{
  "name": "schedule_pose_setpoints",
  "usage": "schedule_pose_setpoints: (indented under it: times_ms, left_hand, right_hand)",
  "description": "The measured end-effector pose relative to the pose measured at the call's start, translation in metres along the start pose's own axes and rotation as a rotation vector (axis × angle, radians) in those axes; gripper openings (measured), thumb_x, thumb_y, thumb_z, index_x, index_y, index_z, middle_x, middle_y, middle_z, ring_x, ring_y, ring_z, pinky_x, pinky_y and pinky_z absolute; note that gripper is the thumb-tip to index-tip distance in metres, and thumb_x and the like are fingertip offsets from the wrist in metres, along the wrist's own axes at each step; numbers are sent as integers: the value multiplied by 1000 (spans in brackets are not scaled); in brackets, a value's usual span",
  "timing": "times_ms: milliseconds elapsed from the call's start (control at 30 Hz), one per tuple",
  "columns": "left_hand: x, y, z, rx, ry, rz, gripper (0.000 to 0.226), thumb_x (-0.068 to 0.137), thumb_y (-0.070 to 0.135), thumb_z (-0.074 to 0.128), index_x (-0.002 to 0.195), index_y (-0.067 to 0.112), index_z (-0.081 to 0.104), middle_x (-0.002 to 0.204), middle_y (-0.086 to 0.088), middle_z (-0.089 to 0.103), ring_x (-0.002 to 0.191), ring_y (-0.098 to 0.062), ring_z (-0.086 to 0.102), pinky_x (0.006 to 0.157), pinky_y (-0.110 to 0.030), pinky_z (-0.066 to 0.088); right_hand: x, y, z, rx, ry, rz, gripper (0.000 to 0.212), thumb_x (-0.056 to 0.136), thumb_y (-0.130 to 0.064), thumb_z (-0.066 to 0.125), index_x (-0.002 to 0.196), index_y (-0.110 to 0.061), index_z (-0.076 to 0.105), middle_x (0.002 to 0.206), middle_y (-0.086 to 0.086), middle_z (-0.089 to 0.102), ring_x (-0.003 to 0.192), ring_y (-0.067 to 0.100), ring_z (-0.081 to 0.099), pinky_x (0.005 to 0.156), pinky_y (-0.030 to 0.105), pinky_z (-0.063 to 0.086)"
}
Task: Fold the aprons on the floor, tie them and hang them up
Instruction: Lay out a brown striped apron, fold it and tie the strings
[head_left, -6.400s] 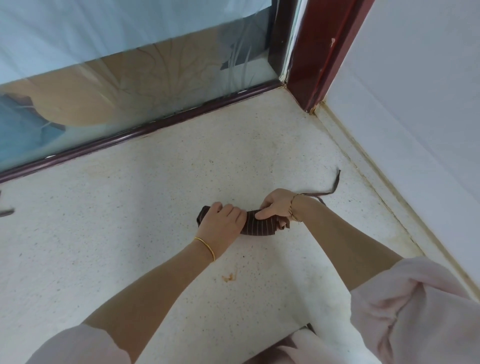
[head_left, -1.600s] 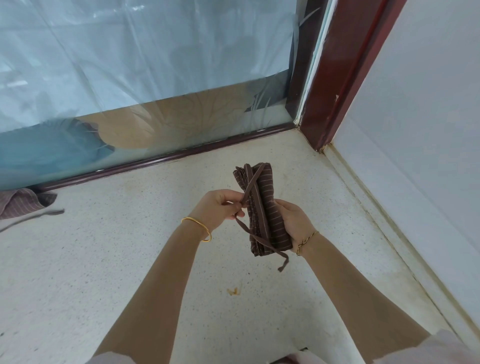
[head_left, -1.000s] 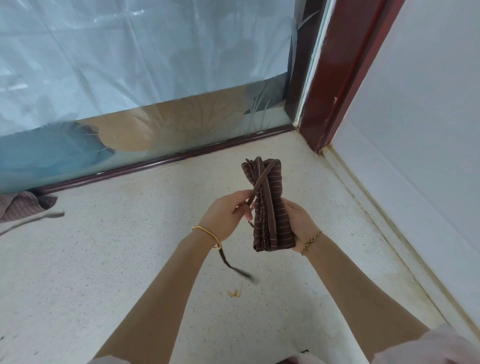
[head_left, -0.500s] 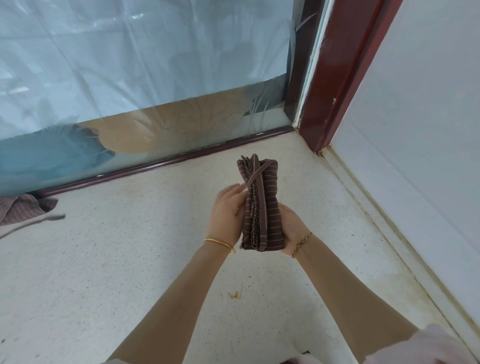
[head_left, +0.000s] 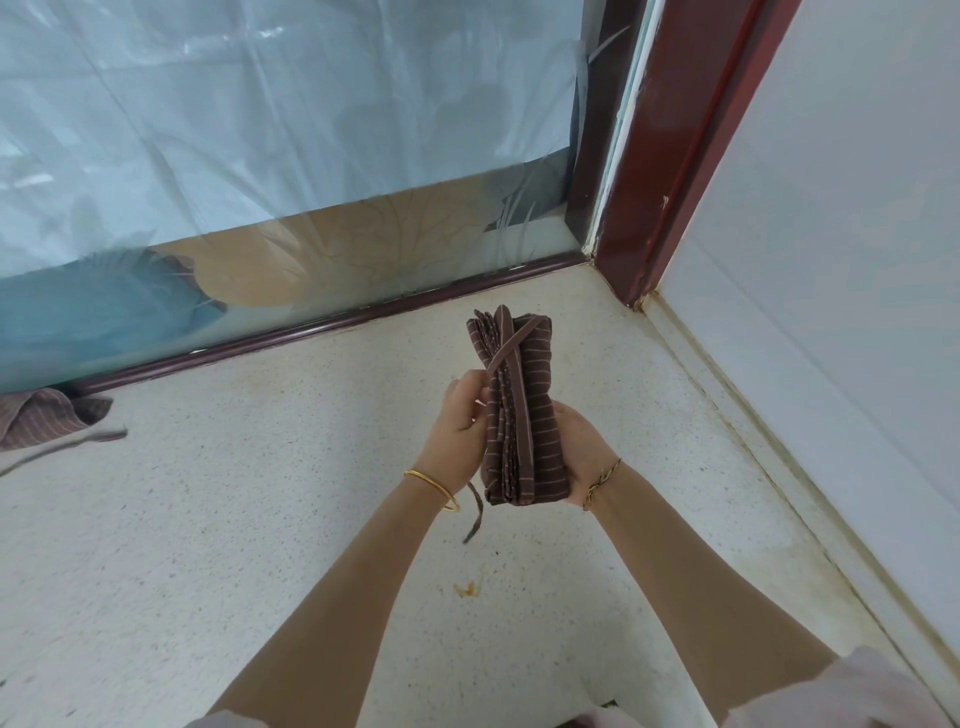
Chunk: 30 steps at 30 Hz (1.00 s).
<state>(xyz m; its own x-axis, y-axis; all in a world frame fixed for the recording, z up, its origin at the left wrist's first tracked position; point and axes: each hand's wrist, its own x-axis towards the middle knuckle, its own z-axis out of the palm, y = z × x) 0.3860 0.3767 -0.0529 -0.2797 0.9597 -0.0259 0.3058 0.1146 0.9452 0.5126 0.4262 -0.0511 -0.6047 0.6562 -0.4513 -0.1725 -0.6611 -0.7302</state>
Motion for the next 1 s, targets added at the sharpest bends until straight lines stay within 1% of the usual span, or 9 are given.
schedule_pose_setpoints:
  times_ms: [133,267,333,400,467,600,767,900,1000]
  left_hand:
    - [5,10,-7,280,-66,-69,18,95,12,44,104,20,57,100,-7,61,90,-24,58,84,-39,51]
    - [5,22,-10,632,-46,-115,18,97,10,40,100,6,58,88,-9,61,78,-25,57,74,-34,51]
    - [3,30,-8,573,-39,-163,21,98,9,36,91,6,55,81,-7,55,69,-19,51,62,-23,47]
    - [3,36,-5,336,-48,-287,28,97,11,34,72,10,47,67,-4,44,56,-13,40,48,-16,36]
    - [0,40,0,113,-67,-371,30,96,22,40,67,13,43,63,-2,40,54,-12,37,51,-20,33]
    - [1,30,15,448,-45,-298,54,76,61,60,97,11,53,94,-3,50,78,-16,56,64,-26,48]
    - [13,18,7,547,-148,-279,44,85,46,59,99,5,53,98,-11,58,81,-25,61,71,-34,54]
    - [16,6,-1,694,-331,-301,37,92,36,52,107,2,52,100,-12,56,86,-27,59,76,-34,51]
    - [15,-4,0,746,-421,-343,38,94,34,50,111,1,52,98,-11,56,85,-26,57,78,-33,50]
  right_hand:
    - [1,-1,-1,-63,80,-59,27,98,-14,43,88,-7,67,77,9,65,65,21,63,65,34,55]
    - [2,4,1,-160,192,-107,26,97,-12,46,87,-7,69,77,11,66,65,23,62,69,38,55]
    - [3,5,2,-194,239,-124,24,96,-12,48,89,-8,70,81,14,66,71,28,61,77,46,54]
    - [4,4,1,-252,290,-152,25,95,-13,49,85,-11,72,80,13,67,76,31,62,82,51,53]
    - [3,4,2,-337,323,-196,27,96,-14,49,81,-17,71,79,10,68,78,30,63,80,48,55]
    - [3,5,11,-569,372,-253,34,95,-5,39,74,-18,62,75,2,64,72,20,60,69,30,54]
    - [5,7,0,-1169,344,-286,28,97,-13,39,82,-2,61,80,13,62,71,27,59,65,36,50]
    - [-4,3,-11,-1676,171,22,23,98,-29,44,91,-12,58,88,6,59,84,25,60,69,31,47]
    - [-17,-9,-8,-1998,132,39,27,97,-35,46,108,-17,63,103,2,63,101,22,56,81,32,43]
